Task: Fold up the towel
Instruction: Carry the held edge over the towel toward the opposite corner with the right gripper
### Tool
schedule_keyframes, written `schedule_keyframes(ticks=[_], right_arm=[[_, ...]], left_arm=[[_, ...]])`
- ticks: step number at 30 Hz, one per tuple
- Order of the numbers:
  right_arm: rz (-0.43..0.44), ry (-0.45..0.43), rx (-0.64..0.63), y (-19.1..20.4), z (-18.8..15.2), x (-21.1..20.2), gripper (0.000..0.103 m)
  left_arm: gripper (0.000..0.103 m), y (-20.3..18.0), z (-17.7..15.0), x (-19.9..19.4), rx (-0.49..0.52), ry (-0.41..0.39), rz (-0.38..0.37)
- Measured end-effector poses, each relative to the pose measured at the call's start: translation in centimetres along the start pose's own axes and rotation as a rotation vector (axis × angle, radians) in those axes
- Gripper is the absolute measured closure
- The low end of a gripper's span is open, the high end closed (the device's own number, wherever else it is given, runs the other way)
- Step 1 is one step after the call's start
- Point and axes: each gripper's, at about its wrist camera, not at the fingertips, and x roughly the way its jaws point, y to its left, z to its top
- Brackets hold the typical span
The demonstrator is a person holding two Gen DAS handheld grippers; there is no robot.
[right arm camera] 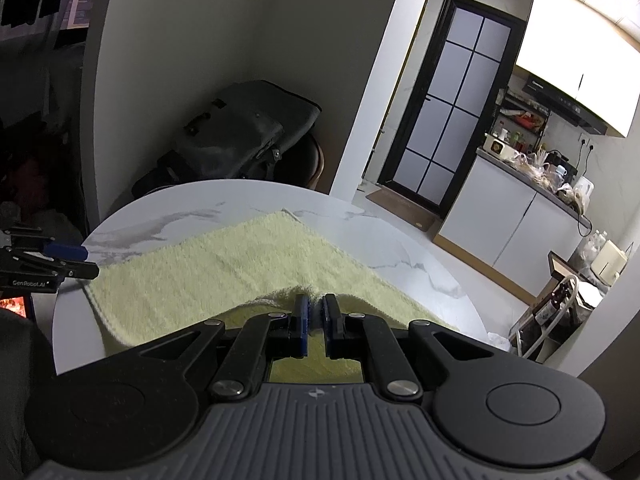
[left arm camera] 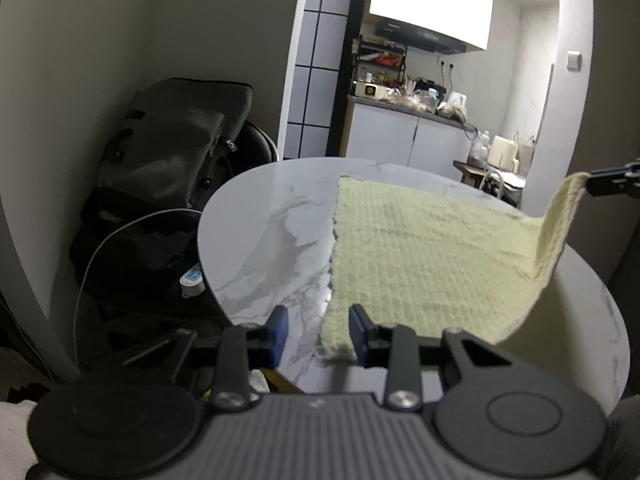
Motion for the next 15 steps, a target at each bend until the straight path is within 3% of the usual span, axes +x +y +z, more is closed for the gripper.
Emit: schedule_keyframes(ticks=[15], right_arm=[[-0.011,-0.013,-0.021,0.5,2.3,2.9,0.095]], left_arm=[[0.044,0.3,-0.6,-0.3,-0.034,-0.089,-0.082]])
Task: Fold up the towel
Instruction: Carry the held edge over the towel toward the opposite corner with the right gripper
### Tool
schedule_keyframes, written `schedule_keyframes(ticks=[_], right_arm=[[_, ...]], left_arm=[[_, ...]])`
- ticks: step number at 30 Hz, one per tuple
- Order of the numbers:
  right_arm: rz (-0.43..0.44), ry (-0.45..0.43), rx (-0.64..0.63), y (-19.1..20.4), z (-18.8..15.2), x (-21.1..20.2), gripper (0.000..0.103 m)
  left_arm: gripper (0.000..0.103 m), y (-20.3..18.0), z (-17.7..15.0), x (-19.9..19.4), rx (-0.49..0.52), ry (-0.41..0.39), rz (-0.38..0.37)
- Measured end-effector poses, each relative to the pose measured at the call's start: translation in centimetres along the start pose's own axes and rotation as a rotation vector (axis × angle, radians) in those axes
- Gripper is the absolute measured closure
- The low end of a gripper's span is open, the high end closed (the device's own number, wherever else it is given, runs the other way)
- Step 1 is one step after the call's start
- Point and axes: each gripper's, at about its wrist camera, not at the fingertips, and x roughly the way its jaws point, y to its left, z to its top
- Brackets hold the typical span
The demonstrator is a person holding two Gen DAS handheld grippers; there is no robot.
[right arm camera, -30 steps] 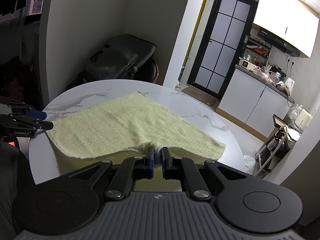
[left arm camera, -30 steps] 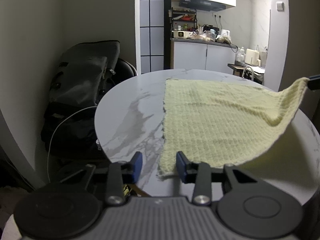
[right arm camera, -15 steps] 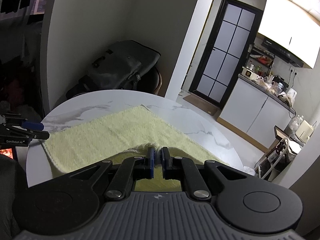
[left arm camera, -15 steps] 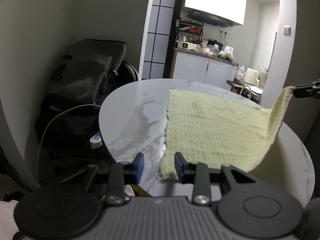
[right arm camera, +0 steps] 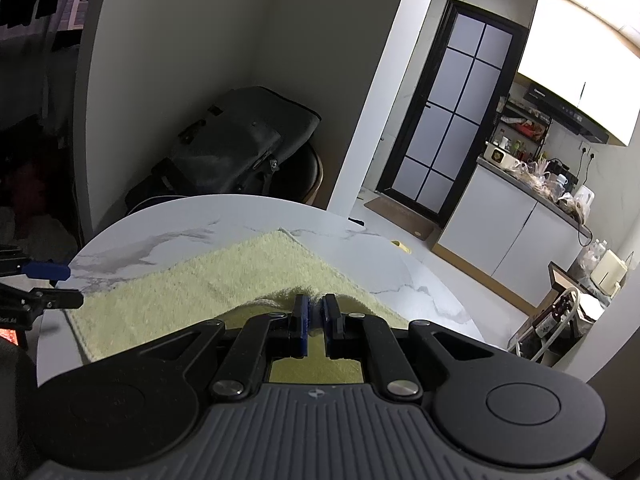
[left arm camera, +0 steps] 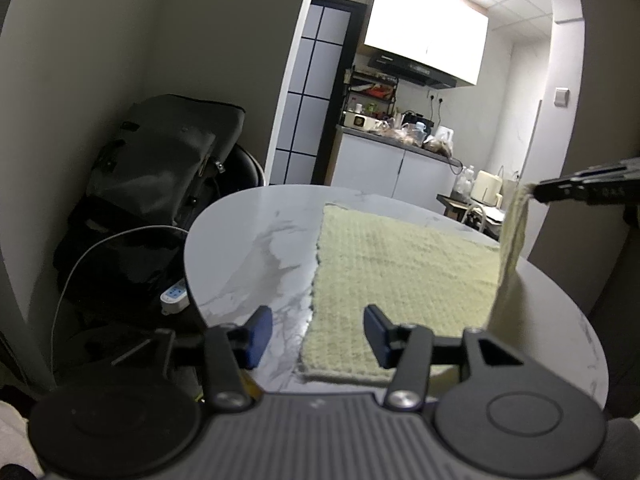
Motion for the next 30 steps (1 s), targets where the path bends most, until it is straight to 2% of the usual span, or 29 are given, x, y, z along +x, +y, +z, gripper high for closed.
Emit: schedule_keyframes(ticks=[6,16,20,23,30], right_arm=[[0.002,-0.002,-0.004,0.0,0.8,1.2,0.095],[0.011,-0.012,-0.004,0.2,2.3,4.0,0.095],[0.01,-0.023,-0.008,0.5,3.1,4.8,0.095],[0.008,-0.029,-0.002,0.7,3.5,5.3,0.095],[0.004,-0.041,-0.001,0.9,4.4,6.1,0.095]], left_arm=[[0.039,-0.4,-0.3,0.1,0.03,-0.003,-0.007],[0.038,-0.3,-0.6,0.1,0.022,-0.01,-0.02],[0.035,-1.0,-0.7,-0.1,0.063,-0.026,0.008],[0.035,-1.2,-0.7,0.0,0.078,-0.025,0.001],[0.035,-0.2,-0.7,0.6,0.029,-0.001,0.004]])
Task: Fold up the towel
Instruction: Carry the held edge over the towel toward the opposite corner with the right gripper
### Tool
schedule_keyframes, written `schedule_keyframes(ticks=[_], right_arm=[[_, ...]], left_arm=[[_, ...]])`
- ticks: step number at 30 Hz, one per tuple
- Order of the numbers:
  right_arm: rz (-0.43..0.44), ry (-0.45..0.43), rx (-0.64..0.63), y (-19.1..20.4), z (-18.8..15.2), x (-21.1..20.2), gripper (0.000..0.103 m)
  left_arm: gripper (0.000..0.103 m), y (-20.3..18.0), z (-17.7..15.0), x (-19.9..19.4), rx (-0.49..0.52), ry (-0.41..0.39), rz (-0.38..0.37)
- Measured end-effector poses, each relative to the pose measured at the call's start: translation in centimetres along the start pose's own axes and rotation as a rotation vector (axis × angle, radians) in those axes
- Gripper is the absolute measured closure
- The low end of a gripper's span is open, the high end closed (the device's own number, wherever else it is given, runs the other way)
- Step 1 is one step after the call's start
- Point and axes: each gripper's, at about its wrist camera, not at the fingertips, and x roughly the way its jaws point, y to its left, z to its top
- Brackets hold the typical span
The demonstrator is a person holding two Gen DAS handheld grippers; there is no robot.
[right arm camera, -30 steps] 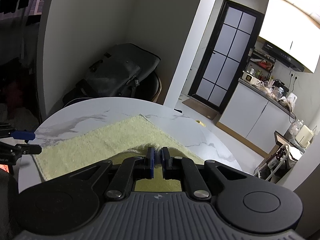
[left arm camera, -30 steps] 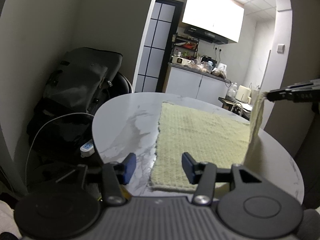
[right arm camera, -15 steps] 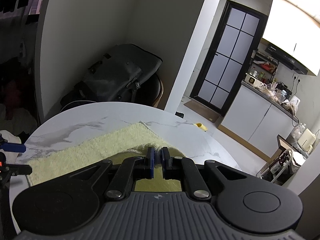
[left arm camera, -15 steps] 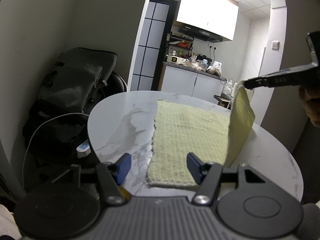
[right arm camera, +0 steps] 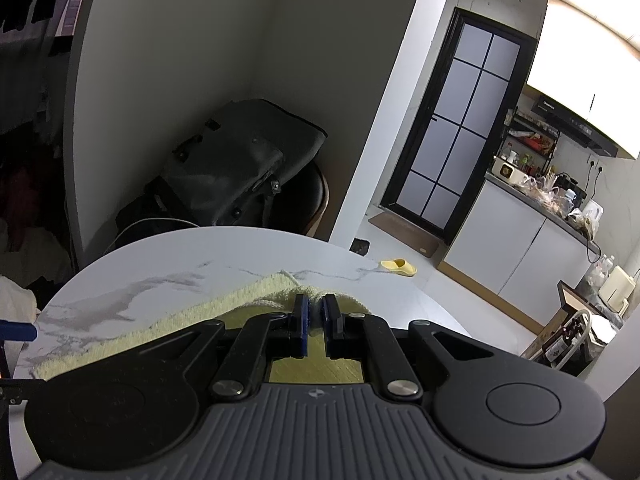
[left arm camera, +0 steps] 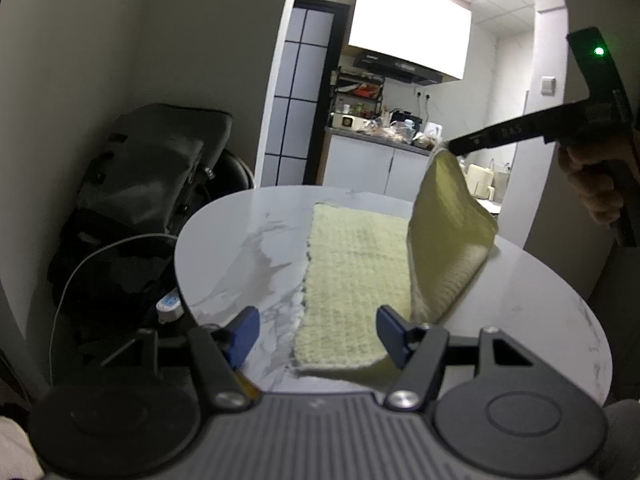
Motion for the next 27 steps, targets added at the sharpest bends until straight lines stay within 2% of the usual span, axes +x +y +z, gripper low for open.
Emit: schedule_keyframes(ticks=[15,20,27], right_arm=[[-0.008,0.012,0.01,0.3,1.6,4.1,0.095],[-0.005,0.024,0.014,0.5,1.9,5.8,0.095],[-0.003,0.023,-0.001,0.8,2.5,6.6,0.095]], left_arm=[[0.035,1.2,-0.1,0.0,-0.058,0.011,-0.001],[0.035,1.1,-0.1,0.1,-0.048,0.016,-0.003],[0.035,1.4,-0.2,-0.2,-0.078,0.002,0.003]])
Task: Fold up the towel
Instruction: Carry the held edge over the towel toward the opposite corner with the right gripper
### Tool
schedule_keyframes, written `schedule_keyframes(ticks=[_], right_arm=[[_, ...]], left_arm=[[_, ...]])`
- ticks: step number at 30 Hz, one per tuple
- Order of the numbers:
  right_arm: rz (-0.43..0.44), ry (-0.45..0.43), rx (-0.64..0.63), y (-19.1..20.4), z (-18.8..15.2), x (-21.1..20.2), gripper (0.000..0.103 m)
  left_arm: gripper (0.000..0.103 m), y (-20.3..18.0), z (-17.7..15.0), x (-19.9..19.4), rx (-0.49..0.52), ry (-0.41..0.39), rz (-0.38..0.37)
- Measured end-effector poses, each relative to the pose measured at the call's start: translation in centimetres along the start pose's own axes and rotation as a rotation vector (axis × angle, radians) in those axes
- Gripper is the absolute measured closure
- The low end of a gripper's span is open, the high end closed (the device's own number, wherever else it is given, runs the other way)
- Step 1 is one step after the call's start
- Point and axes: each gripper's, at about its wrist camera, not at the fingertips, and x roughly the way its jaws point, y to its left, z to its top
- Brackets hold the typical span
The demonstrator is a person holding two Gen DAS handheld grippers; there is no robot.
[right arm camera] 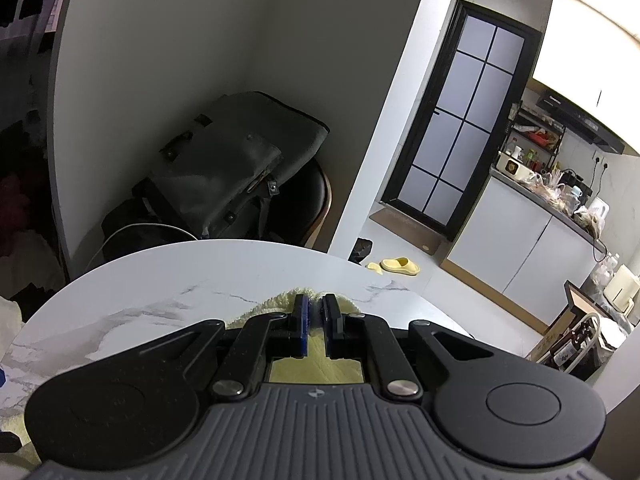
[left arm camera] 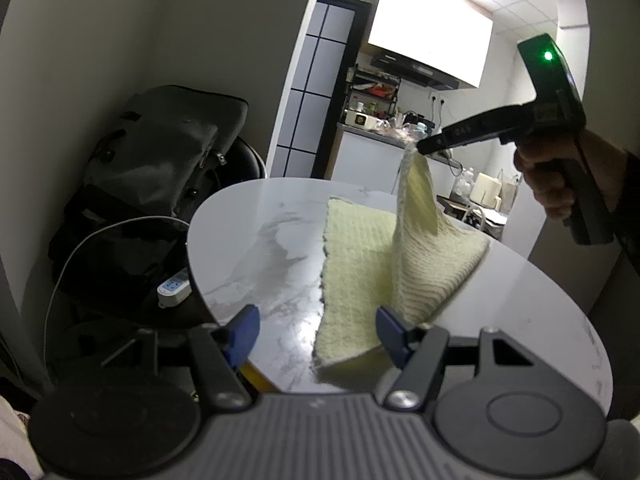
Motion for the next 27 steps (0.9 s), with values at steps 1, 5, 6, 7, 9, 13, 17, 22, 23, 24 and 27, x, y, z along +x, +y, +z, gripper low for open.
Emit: schedule_keyframes(ticks=[1,5,6,7,9,13,17,22,23,24,27], right_arm=[[0.0,-0.001,-0.002,0.0,0.1,0.0,0.095],[0.003,-0.003,-0.01,0.2,0.4,0.3,0.095],[0.004,-0.003,-0.012,0.3,0.5,0.4,0.095],[0.006,-0.003,-0.016,0.4,0.6,0.5,0.095],[0.009,-0.002,-0.019,0.6,0.7,0.6,0.095],[0.01,-0.005,-0.025,0.9,1.0,0.8,0.095],[0.003,-0.007,-0.026,1.0,1.4,1.1,0.095],[0.001,0.009,-0.024,1.2,1.6,2.2,0.095],[0.001,0.016,-0.021,1.2,1.6,2.5,0.095],[0.002,0.019,-0.021,1.2,1.6,2.7,0.095],[0.006,0.036,-0.018,1.4,1.4,3.7,0.095]], left_arm=[[0.035,0.1,0.0,0.0,-0.008,-0.003,0.002],[0.035,0.7,0.1,-0.1,-0.043,-0.013,0.007],[0.035,0.7,0.1,-0.1,-0.042,-0.013,0.007],[0.035,0.7,0.1,-0.1,-0.04,-0.012,0.007],[0.035,0.6,0.1,-0.1,-0.032,-0.01,0.006],[0.035,0.5,0.0,-0.1,-0.029,-0.01,0.004],[0.035,0.7,-0.1,-0.6,-0.048,-0.023,0.003],[0.035,1.2,-0.3,-1.3,-0.086,-0.056,0.0],[0.035,1.2,-0.3,-1.3,-0.087,-0.055,0.002],[0.035,1.1,-0.3,-1.3,-0.084,-0.053,0.001],[0.035,0.8,-0.3,-1.3,-0.066,-0.05,-0.004]])
